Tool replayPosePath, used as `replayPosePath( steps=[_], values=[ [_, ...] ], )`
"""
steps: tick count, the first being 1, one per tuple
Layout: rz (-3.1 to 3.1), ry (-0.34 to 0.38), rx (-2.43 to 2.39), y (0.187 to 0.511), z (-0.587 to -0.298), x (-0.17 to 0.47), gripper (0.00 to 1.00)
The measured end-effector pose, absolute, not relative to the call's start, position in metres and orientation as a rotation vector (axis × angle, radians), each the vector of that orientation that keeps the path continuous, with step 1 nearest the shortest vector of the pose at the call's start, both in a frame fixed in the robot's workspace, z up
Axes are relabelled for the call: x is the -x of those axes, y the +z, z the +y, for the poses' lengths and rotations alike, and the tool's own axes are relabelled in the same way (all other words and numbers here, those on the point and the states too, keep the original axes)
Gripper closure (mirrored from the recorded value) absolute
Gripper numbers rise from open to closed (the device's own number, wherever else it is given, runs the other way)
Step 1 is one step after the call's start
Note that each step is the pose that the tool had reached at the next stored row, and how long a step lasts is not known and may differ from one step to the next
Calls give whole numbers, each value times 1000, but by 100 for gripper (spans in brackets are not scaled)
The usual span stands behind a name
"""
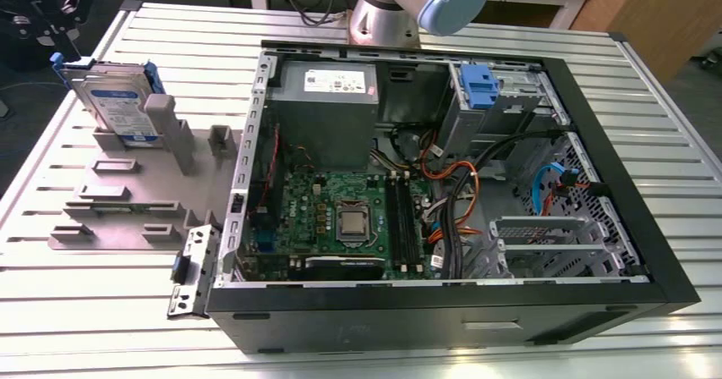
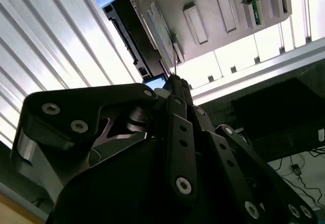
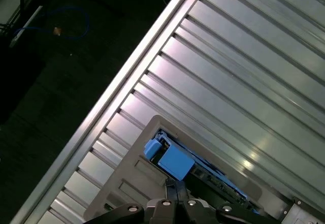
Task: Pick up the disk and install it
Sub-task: 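Pick up the disk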
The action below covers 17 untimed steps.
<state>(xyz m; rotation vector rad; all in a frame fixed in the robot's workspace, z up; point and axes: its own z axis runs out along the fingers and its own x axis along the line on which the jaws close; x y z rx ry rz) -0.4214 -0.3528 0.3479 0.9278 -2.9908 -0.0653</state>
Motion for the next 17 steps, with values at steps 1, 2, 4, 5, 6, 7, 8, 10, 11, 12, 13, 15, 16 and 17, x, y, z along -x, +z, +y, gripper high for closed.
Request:
replayPosePath(
  steps=[1, 2, 4, 5, 6, 7, 8, 10, 11, 12, 13, 15, 16, 17],
  values=[
    [-2991, -65, -928, 348, -353, 421, 89],
    [-2991, -65, -928, 348, -353, 421, 89],
    [-2991, -65, -928, 348, -353, 421, 89],
    [-2991, -65, -928, 348, -353, 421, 89],
    [-2991, -65, -928, 348, -353, 421, 89],
    [-2991, -65, -929, 348, -353, 421, 89],
    [-2990, -65, -930, 348, -353, 421, 89],
    [-2984, -65, -949, 348, -353, 421, 89],
    [-2979, -65, -965, 348, -353, 421, 89],
    [-2972, -65, -983, 348, -353, 421, 89],
    [-2966, -65, -1002, 348, -353, 421, 89],
    [-2954, -65, -1035, 348, -353, 421, 89],
    [-2952, -65, -1040, 348, -353, 422, 89],
    [-2952, -65, -1040, 348, -353, 422, 89]
  ],
)
